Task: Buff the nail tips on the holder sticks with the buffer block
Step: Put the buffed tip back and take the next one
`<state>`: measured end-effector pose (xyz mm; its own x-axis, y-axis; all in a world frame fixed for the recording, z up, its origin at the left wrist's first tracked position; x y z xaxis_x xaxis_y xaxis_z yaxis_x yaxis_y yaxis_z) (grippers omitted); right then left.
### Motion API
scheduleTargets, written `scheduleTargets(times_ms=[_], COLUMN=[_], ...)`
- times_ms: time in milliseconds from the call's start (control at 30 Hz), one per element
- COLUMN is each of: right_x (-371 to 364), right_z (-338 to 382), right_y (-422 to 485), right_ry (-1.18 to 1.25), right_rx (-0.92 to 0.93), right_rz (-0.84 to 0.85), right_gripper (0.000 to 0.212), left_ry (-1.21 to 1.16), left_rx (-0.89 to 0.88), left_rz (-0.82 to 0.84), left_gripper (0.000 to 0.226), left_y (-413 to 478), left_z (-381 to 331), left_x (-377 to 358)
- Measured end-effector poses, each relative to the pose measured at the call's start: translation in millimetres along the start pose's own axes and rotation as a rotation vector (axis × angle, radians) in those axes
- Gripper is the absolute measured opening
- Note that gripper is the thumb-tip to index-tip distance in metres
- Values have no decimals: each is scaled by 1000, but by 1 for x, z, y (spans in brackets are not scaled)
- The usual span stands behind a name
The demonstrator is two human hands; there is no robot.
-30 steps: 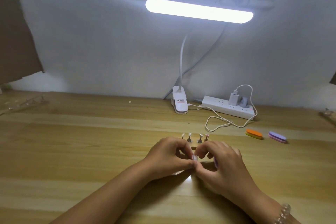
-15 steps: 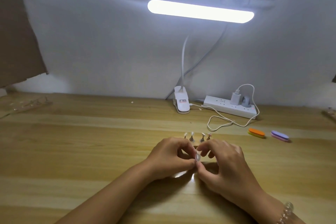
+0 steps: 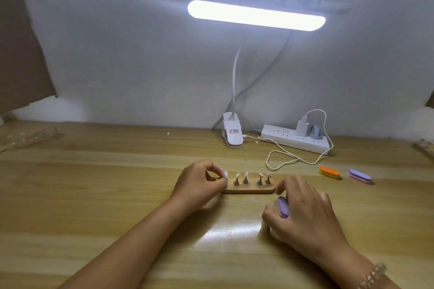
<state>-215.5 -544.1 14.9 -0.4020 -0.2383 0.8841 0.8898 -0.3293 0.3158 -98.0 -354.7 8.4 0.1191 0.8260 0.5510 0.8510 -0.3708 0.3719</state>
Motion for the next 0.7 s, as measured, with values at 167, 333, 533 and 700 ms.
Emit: scheduleTargets(times_ms=[167, 333, 533, 700], right_x=[-1, -1, -2, -1], right_z=[0, -1, 0, 0], right_y=[0, 0, 1, 2], right_ry=[-41, -7, 8, -14], right_rx=[-22, -42, -57, -87], right_rz=[2, 4, 6, 40], right_gripper=[28, 26, 26, 18], left_ry=[21, 84, 389, 485], left_rx=[7, -48, -208, -314], left_rz=[54, 112, 25, -53], left_gripper=[8, 15, 31, 21], left_y=[3, 5, 5, 2], left_z=[3, 1, -6, -12], left_x=[0, -3, -11, -15])
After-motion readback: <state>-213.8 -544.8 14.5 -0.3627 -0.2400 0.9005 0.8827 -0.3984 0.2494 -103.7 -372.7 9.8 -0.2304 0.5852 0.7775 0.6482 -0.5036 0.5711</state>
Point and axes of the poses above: each hand's wrist, its own y-axis towards the middle knuckle, its own x-axis out of the back of the hand, z = x × y, the point moved 3 cm from there along y, towards the middle knuckle, and after that the axes turned 10 degrees about -x, right-handed, at the moved point
